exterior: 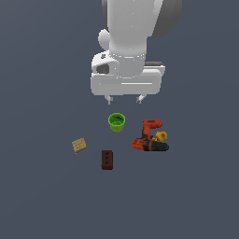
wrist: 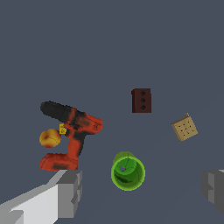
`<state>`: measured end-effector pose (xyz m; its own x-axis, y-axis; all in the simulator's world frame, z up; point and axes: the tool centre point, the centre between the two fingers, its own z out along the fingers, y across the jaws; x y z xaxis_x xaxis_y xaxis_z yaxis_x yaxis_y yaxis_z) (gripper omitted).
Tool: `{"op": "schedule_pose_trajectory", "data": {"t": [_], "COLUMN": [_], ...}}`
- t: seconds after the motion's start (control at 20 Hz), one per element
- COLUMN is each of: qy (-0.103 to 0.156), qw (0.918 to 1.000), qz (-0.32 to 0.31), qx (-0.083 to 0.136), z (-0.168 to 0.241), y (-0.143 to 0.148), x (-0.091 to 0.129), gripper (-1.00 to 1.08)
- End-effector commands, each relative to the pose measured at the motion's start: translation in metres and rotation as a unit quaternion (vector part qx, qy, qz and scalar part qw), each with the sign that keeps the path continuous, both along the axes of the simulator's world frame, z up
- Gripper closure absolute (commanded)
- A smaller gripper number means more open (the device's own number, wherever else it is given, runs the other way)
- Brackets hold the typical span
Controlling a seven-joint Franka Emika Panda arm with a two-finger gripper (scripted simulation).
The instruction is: Pick up a designated object from a clutter of objects.
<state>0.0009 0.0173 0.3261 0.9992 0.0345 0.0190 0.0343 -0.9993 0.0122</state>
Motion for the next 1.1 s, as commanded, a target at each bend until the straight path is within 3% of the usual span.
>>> {"op": "schedule_pose_trajectory", "data": {"t": [0.0, 0.6, 1.05], "qy": [0.000, 0.003, 0.000], "qw": [1.0000, 1.0000, 0.9978], "qz": [0.000, 0.006, 0.066], "qx": [0.000, 0.001, -0.005], "z": [0.000, -0.001, -0.027], "y": [0.000, -0.004, 0.007], "x": [0.000, 0.002, 0.013], "gripper": [-1.00, -1.00, -1.00]}}
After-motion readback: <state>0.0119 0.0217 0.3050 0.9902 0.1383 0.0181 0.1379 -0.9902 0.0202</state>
